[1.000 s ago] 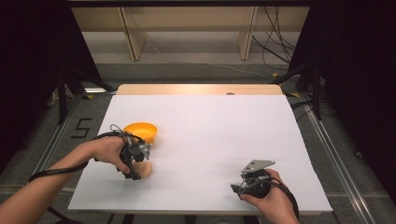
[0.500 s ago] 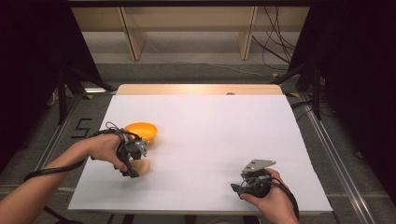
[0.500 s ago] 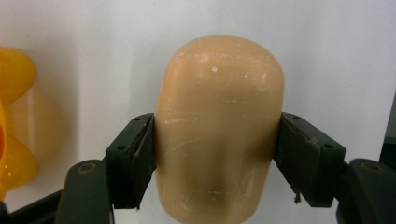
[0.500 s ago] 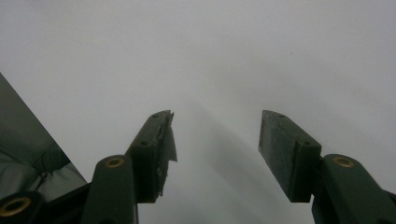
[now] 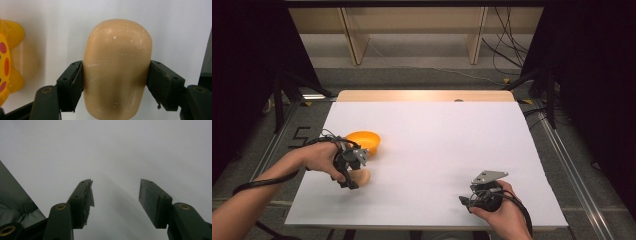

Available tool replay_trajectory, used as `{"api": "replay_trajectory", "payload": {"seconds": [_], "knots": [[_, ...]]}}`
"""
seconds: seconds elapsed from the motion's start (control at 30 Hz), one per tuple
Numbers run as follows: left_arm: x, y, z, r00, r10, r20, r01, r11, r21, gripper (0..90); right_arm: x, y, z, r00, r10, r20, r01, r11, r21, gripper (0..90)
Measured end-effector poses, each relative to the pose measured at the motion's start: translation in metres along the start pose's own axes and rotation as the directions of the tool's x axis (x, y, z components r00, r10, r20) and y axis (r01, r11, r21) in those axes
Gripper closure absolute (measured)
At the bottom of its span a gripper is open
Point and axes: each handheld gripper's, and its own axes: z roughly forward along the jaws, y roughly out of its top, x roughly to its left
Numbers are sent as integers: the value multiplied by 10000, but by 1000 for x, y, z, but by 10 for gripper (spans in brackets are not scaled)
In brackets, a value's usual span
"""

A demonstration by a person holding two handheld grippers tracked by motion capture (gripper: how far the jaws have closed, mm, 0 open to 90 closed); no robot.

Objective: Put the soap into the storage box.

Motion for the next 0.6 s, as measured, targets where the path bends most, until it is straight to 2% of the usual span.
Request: {"api": "replay_trajectory", "payload": {"seconds": [0.2,0.4,0.43,0.6], "knots": [[1,-2,-4,10000,-45,-41,45,10000,-30,317,0,0,1,10000,39,46,-38,9999,-140,444],[2,-4,-7,9999,-80,-106,80,10000,-50,317,0,0,0,10000,8,9,-8,10000,-26,444],[2,-4,-8,9999,-108,-100,107,9999,-66,317,0,0,1,10000,48,52,-47,9999,-162,444],[3,-5,-11,9998,-131,-168,130,9999,-74,317,1,0,0,9998,212,-11,-212,9997,-110,443]]}}
